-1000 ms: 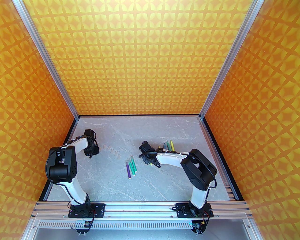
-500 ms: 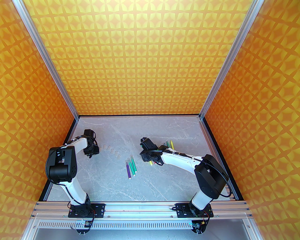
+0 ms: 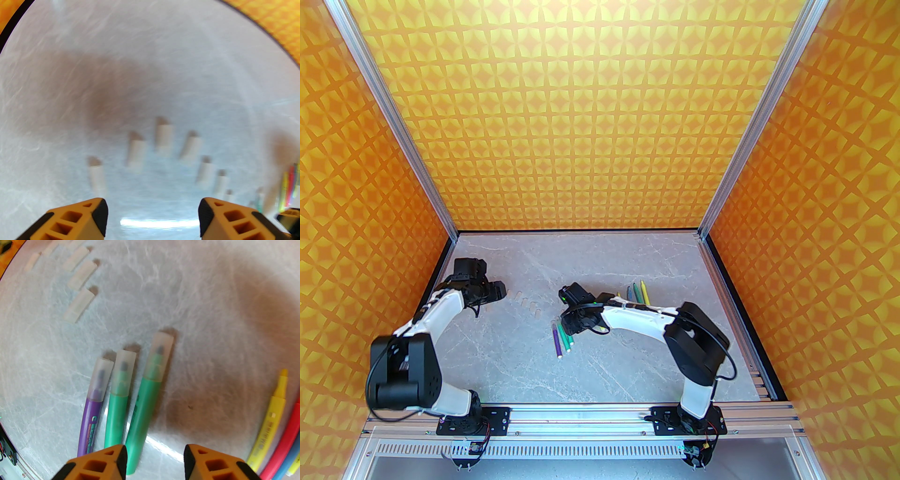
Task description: Open the pen caps
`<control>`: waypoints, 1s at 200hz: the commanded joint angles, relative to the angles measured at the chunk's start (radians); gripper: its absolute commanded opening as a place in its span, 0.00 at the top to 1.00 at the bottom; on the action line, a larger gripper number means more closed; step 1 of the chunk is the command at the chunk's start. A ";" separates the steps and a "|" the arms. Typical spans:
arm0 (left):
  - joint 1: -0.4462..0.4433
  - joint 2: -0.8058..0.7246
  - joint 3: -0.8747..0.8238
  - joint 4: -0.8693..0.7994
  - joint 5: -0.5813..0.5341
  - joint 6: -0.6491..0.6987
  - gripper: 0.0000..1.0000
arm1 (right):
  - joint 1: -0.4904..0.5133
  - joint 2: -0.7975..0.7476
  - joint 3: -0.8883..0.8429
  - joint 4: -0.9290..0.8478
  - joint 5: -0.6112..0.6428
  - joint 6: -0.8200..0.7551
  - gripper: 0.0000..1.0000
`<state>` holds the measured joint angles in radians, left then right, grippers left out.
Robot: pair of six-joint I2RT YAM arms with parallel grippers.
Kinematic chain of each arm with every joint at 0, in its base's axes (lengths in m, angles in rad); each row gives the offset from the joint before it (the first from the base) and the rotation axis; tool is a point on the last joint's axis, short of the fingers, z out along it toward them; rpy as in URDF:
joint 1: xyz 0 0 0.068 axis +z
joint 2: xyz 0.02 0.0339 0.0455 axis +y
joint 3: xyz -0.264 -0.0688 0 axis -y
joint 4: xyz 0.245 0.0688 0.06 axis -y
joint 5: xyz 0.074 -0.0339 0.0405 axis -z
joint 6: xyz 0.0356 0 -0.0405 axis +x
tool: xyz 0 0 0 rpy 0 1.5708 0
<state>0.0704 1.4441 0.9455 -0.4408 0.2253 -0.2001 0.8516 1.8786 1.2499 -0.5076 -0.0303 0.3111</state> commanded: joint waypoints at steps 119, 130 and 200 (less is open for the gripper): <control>0.000 -0.153 -0.130 0.221 0.250 -0.019 0.28 | 0.012 0.197 0.181 -0.181 0.026 0.029 0.67; 0.000 -0.166 -0.141 0.233 0.254 -0.026 0.28 | 0.013 0.217 0.202 -0.208 0.042 0.030 0.69; 0.000 -0.212 -0.172 0.272 0.293 -0.059 0.28 | 0.015 0.267 0.237 -0.258 0.110 0.045 0.84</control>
<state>0.0704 1.2552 0.7979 -0.2016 0.4755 -0.2348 0.8669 2.0911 1.4975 -0.7456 0.0277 0.3405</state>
